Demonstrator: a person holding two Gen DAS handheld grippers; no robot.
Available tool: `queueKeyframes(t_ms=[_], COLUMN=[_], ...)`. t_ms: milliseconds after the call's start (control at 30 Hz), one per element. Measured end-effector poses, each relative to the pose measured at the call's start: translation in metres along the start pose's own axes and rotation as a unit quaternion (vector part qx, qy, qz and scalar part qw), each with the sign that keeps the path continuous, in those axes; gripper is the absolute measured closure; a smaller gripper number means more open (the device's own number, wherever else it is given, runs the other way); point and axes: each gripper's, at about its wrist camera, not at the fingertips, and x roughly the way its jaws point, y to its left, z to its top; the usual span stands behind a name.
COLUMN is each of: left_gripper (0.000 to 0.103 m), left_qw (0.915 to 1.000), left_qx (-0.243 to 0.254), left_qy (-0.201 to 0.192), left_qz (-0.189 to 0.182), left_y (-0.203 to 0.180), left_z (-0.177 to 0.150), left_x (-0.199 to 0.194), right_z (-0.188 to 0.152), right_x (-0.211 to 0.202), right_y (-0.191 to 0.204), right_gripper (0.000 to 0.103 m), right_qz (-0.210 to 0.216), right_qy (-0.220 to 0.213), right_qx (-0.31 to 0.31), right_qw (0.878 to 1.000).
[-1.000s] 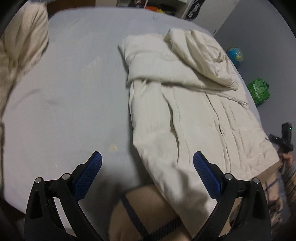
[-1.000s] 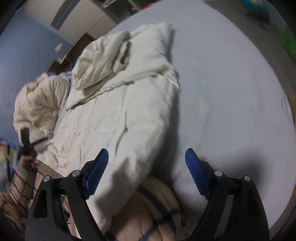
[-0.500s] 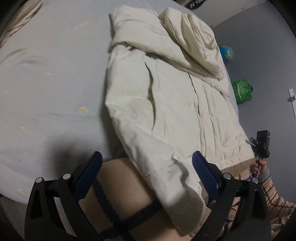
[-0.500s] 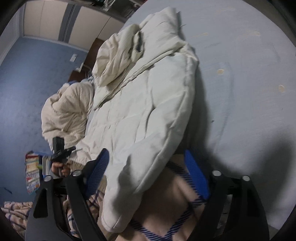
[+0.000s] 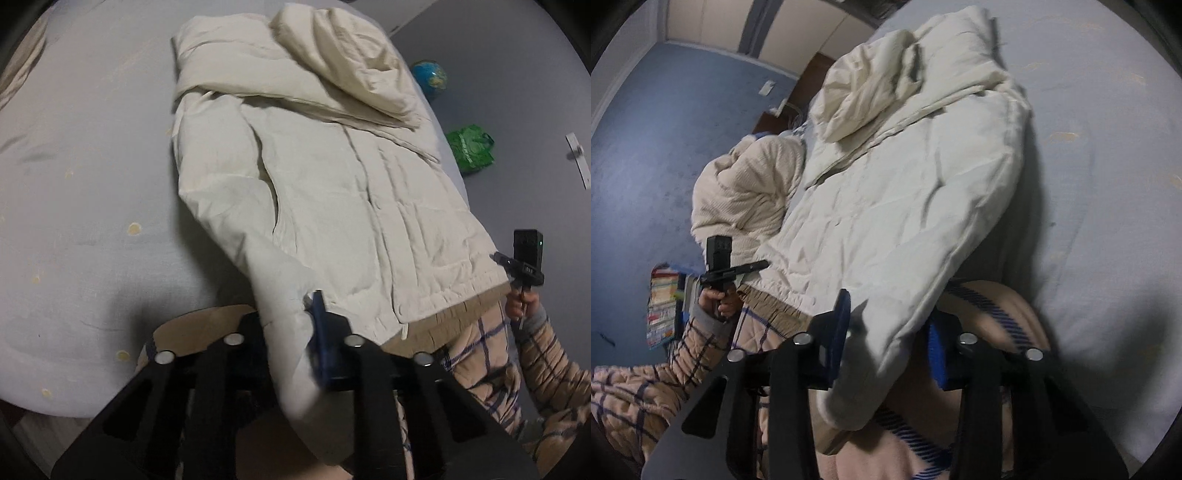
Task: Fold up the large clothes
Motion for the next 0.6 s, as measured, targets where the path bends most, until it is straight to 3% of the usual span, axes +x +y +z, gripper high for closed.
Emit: queueKeyframes(t_ms=[133, 300, 600], left_gripper=[0.093, 0.093, 0.095], left_qw=[0.9992, 0.9913, 0.9784], left_qx=[0.006, 0.018, -0.006], left_qy=[-0.022, -0.086, -0.151], left_qz=[-0.032, -0.097, -0.141], left_y=[-0.007, -0.009, 0.0], left_z=[0.0, 0.012, 0.051], left_x=[-0.011, -0.039, -0.076], right_z=[0.003, 0.019, 0.072], right_x=[-0.003, -0.019, -0.05], right_y=[0.015, 0.036, 0.046], right_gripper=[0.083, 0.084, 0.085], right_qz=[0.021, 0.057, 0.148], right_qy=[-0.012, -0.051, -0.18], right_qx=[-0.029, -0.059, -0.029], right_qw=[0.999, 0.995, 0.972])
